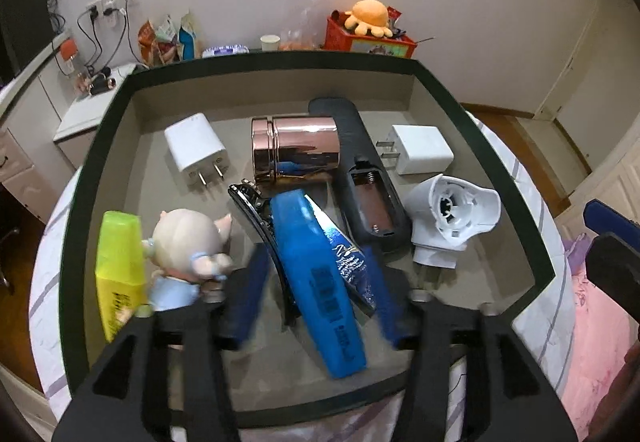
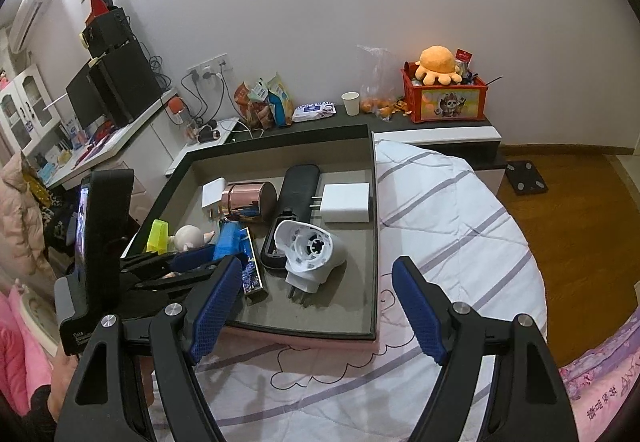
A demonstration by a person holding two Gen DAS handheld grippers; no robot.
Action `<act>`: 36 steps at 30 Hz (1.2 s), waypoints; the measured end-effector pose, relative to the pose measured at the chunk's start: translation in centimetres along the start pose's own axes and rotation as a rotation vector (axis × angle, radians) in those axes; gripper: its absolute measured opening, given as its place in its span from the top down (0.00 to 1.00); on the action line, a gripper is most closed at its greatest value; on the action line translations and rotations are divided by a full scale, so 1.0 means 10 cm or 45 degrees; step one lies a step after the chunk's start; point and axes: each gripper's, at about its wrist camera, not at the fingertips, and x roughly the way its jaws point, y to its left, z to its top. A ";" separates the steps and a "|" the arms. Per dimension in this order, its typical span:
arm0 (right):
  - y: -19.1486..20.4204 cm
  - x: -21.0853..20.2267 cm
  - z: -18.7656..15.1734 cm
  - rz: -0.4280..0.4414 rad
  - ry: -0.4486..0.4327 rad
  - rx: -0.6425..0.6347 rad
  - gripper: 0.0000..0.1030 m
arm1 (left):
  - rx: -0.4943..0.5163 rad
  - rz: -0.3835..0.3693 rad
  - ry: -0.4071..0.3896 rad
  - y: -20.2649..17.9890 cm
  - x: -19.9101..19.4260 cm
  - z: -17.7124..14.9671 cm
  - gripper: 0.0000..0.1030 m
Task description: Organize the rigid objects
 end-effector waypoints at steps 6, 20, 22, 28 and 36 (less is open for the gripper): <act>0.07 -0.15 -0.05 0.001 -0.021 -0.007 0.23 | -0.049 0.007 -0.181 0.01 -0.47 -0.07 0.03; 0.40 -0.71 -0.36 0.015 -0.101 -0.037 0.21 | -0.159 0.250 -0.279 0.28 -1.45 -0.93 0.00; 0.47 -0.76 -0.44 0.021 -0.092 -0.046 0.21 | -0.176 0.274 -0.268 0.28 -1.53 -1.03 0.00; 0.72 -1.05 -0.59 0.001 -0.111 -0.089 0.21 | -0.224 0.334 -0.298 0.24 -1.95 -1.20 0.00; 0.91 -1.44 -0.75 -0.099 -0.182 -0.100 0.00 | -0.173 0.357 -0.412 0.05 -2.47 -1.29 0.00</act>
